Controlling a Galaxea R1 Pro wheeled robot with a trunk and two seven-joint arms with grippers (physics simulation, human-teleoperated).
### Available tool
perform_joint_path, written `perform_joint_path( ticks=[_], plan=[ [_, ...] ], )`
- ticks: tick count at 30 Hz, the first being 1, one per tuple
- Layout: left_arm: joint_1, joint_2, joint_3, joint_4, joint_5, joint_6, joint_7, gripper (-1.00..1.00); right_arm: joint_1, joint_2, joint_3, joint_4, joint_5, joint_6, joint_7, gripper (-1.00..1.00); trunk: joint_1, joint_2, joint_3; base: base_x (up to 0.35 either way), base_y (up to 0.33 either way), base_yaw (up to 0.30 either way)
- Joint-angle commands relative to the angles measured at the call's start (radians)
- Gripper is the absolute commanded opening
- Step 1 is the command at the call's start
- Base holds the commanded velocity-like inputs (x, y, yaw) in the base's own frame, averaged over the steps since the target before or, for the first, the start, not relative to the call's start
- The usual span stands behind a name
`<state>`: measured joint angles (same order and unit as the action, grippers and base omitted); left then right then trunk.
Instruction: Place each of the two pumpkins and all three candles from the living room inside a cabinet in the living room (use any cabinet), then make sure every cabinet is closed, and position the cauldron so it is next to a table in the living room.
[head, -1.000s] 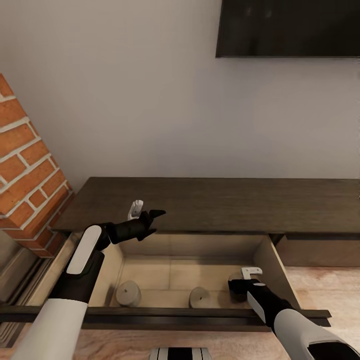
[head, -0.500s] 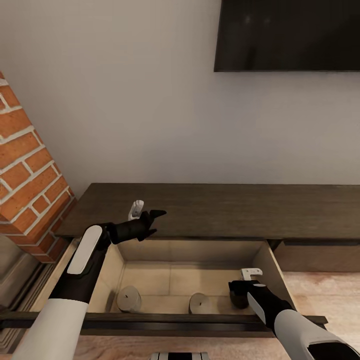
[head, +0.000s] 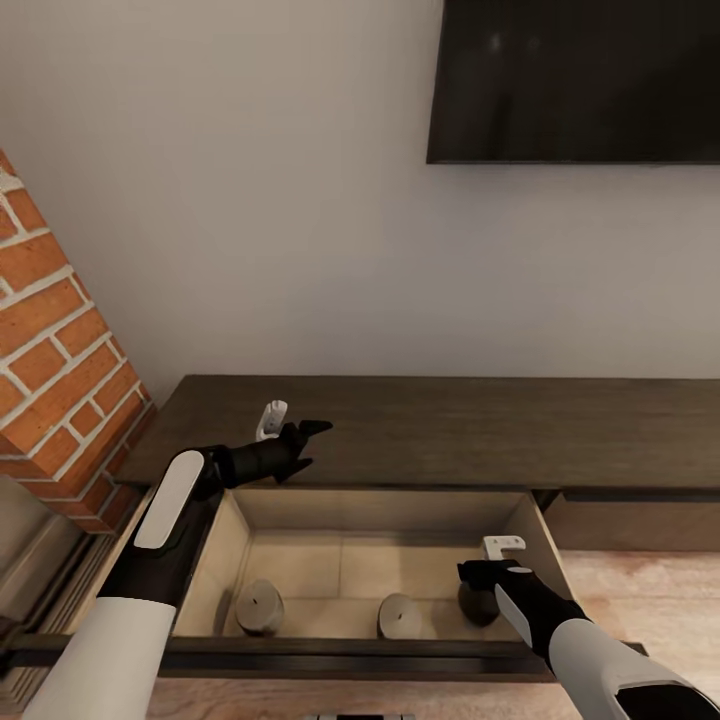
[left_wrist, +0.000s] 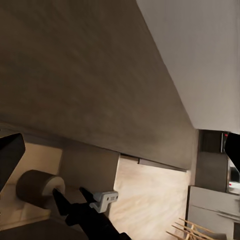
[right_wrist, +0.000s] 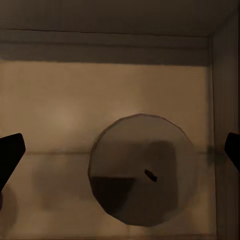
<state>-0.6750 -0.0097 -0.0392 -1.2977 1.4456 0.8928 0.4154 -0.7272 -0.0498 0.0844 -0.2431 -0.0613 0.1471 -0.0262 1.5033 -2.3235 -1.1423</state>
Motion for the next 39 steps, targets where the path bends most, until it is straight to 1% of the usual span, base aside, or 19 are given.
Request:
perform_joint_path(
  ticks=[1, 8, 12, 14, 15, 16, 17, 18, 19, 20, 21, 22, 23, 26, 27, 28, 31, 35, 39],
  plan=[
    [0.000, 0.000, 0.000, 0.000, -0.001, 0.000, 0.002, 1.00, 0.000, 0.000, 0.000, 0.000, 0.000, 0.000, 0.000, 1.00, -0.004, 0.007, 0.003, 0.000, 0.000, 0.000],
    [-0.001, 0.000, 0.001, 0.000, -0.006, 0.000, 0.006, 1.00, 0.000, -0.001, 0.000, 0.001, 0.000, 0.000, 0.001, 1.00, -0.031, 0.056, 0.025, -0.009, 0.000, 0.000],
    [-0.001, 0.000, 0.001, 0.000, -0.006, 0.000, 0.006, 1.00, 0.000, -0.001, 0.000, -0.001, -0.003, 0.000, 0.004, 1.00, -0.046, 0.084, 0.038, -0.204, 0.000, 0.000],
    [-0.001, 0.000, 0.001, 0.000, -0.005, 0.000, 0.006, 1.00, 0.000, 0.000, -0.002, -0.004, -0.006, 0.014, 0.017, 1.00, -0.054, 0.098, 0.044, -0.228, 0.000, 0.000],
    [-0.001, 0.000, 0.001, 0.000, -0.005, 0.000, 0.006, 1.00, 0.000, -0.001, -0.002, -0.006, -0.007, 0.030, 0.038, 1.00, -0.058, 0.105, 0.047, -0.121, 0.000, 0.000],
    [-0.002, 0.000, 0.001, 0.000, -0.005, 0.000, 0.006, 1.00, 0.000, -0.001, -0.002, -0.010, -0.008, 0.052, 0.075, 1.00, -0.061, 0.112, 0.050, -0.077, 0.000, 0.000],
    [-0.002, 0.000, 0.001, 0.000, -0.005, 0.000, 0.006, 1.00, 0.000, -0.004, -0.002, -0.022, -0.008, 0.084, 0.162, 1.00, -0.065, 0.119, 0.053, -0.040, 0.000, 0.000],
    [-0.002, 0.000, 0.001, 0.000, -0.005, 0.000, 0.006, 1.00, 0.000, -0.006, -0.002, -0.028, -0.007, 0.094, 0.197, 1.00, -0.069, 0.126, 0.056, -0.032, 0.000, 0.000],
    [-0.002, 0.000, 0.001, 0.000, -0.005, 0.000, 0.006, 1.00, 0.000, -0.013, -0.002, -0.040, -0.005, 0.112, 0.269, 1.00, -0.073, 0.133, 0.060, -0.020, 0.000, 0.000],
    [-0.002, 0.000, 0.001, 0.000, -0.005, 0.000, 0.006, 1.00, 0.000, -0.027, -0.002, -0.059, -0.003, 0.137, 0.370, 1.00, -0.077, 0.140, 0.063, -0.010, 0.000, 0.000],
    [-0.002, 0.000, 0.001, 0.000, -0.005, 0.000, 0.006, 1.00, 0.000, -0.038, -0.003, -0.072, -0.003, 0.150, 0.431, 1.00, -0.081, 0.147, 0.066, -0.007, 0.000, 0.000],
    [-0.002, 0.000, 0.001, 0.000, -0.005, 0.000, 0.006, 1.00, 0.000, -0.056, -0.004, -0.094, -0.005, 0.162, 0.517, 1.00, -0.084, 0.154, 0.069, -0.003, 0.000, 0.000],
    [-0.002, 0.000, 0.001, -0.001, -0.005, 0.000, 0.005, 1.00, 0.000, -0.076, -0.004, -0.117, -0.007, 0.168, 0.605, 1.00, -0.088, 0.161, 0.072, -0.002, 0.000, 0.000],
    [-0.002, -0.001, 0.001, -0.001, -0.005, 0.000, 0.005, 1.00, 0.000, -0.111, -0.005, -0.152, -0.009, 0.173, 0.809, 1.00, -0.100, 0.182, 0.082, 0.000, 0.000, 0.000],
    [-0.002, -0.001, 0.001, -0.001, -0.005, 0.001, 0.005, 1.00, 0.000, -0.126, -0.005, -0.159, -0.009, 0.174, 0.902, 1.00, -0.104, 0.189, 0.085, -0.045, 0.000, 0.000],
    [-0.002, -0.001, 0.001, -0.001, -0.005, 0.001, 0.005, 1.00, 0.000, -0.138, -0.005, -0.163, -0.008, 0.175, 0.975, 1.00, -0.107, 0.196, 0.088, -0.152, 0.041, 0.000],
    [-0.002, -0.001, 0.001, -0.002, -0.004, 0.001, 0.004, 1.00, 0.000, -0.150, -0.005, -0.167, -0.008, 0.174, 1.065, 1.00, -0.119, 0.217, 0.097, -0.231, 0.086, 0.000],
    [-0.002, -0.001, 0.000, -0.002, -0.002, 0.001, 0.003, 1.00, 0.000, -0.154, -0.005, -0.170, -0.007, 0.174, 1.125, 1.00, -0.134, 0.245, 0.110, -0.281, 0.114, 0.000],
    [-0.004, -0.002, -0.002, -0.002, -0.002, 0.002, 0.000, 1.00, 0.000, -0.158, -0.005, -0.170, -0.002, 0.172, 1.207, 1.00, -0.150, 0.273, 0.122, -0.287, 0.119, 0.000]
  ],
)
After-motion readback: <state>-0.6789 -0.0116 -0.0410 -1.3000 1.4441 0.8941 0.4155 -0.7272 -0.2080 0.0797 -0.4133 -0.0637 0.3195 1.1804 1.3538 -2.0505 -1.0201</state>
